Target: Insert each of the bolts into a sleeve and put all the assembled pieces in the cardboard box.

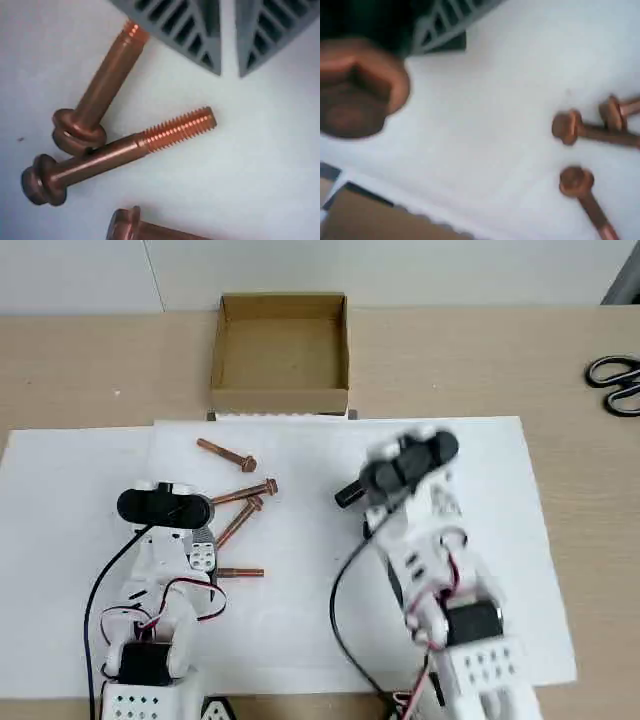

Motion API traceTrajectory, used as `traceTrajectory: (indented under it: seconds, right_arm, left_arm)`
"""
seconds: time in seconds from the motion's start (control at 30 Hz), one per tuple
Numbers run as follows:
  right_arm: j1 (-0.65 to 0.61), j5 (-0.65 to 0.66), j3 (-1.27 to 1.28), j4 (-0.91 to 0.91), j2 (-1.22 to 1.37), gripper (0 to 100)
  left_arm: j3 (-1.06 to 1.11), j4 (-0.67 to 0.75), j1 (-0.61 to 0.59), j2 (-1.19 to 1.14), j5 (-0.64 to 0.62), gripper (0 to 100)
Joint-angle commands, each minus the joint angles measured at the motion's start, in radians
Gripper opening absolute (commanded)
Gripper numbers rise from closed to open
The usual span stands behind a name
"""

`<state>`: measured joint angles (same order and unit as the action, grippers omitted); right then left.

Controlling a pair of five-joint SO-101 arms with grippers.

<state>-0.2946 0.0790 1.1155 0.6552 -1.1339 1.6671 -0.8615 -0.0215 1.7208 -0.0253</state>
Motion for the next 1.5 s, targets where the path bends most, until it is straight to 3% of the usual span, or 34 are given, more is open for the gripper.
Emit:
traceTrajectory:
  seconds: [0.0,0.4,0.73,1.13,1.33,1.47]
  right_arm:
    - [0.002,-0.075,-0.308,-0.053,0.3,0.2]
    - [-0.012,-0.13,-1.099,-0.056,1.073,0.2]
    - [-0.025,-0.133,-1.565,-0.056,1.535,0.3]
    - [-0.025,-0.11,-1.794,-0.044,1.817,1.2]
    - [-0.033,-0.029,-1.795,0.027,1.837,17.4]
    - [-0.035,-0.029,-1.826,0.033,1.836,17.8]
  left_arm:
    - [-0.004,0.025,-0.005,0.011,0.006,1]
    - [-0.004,0.023,-0.009,0.011,0.003,1]
    - [-0.004,0.021,-0.008,0.011,0.005,1]
    - [-0.004,0.018,-0.011,0.011,0.002,1]
    - [-0.004,0.018,-0.011,0.011,0.002,1]
    - [-0.004,0.018,-0.011,0.011,0.002,1]
